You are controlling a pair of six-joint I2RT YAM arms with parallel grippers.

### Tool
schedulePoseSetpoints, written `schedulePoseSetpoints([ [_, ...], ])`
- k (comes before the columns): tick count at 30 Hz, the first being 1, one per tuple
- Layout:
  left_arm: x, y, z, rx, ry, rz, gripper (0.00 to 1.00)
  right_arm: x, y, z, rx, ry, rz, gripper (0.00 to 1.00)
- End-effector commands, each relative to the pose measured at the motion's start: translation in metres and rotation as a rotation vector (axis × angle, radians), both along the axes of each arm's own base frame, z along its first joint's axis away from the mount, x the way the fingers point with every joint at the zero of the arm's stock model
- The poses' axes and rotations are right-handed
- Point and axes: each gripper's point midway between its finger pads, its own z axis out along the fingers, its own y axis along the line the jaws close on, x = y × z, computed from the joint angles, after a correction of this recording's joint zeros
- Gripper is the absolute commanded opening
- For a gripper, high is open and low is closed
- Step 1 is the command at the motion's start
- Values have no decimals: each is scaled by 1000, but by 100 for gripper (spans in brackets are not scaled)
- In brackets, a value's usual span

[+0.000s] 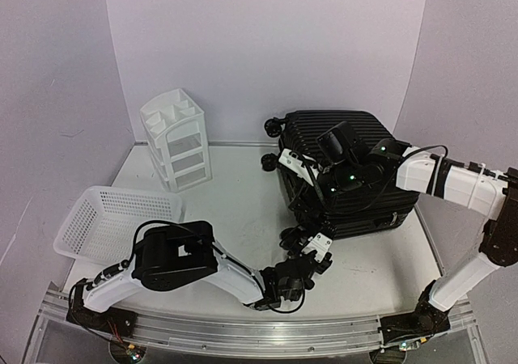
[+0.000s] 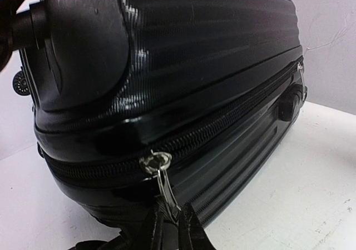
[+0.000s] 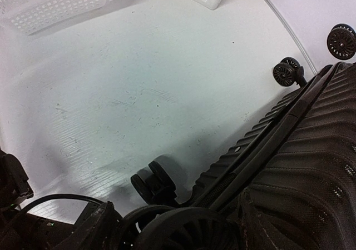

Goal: Open, take out, and arrange the luggage

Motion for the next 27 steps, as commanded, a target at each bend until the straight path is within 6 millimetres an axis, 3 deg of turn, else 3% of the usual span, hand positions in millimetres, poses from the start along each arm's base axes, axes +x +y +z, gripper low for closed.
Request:
schedulePoseSetpoints([
  [1,12,3,38,-88,1,6,12,24,12,50,137,-118,-56,0],
  [6,14,2,41,-88,-5,22,12,23,12,50,139,-117,-54,0],
  [16,14,4,61,-134,-1,26,22,22,11,48,138,-113,-54,0],
  [21,16,4,69,-142,-11,42,20,22,10,48,136,-113,-55,0],
  [27,15,4,80,-173,-9,33,11,22,10,45,132,-110,-56,0],
])
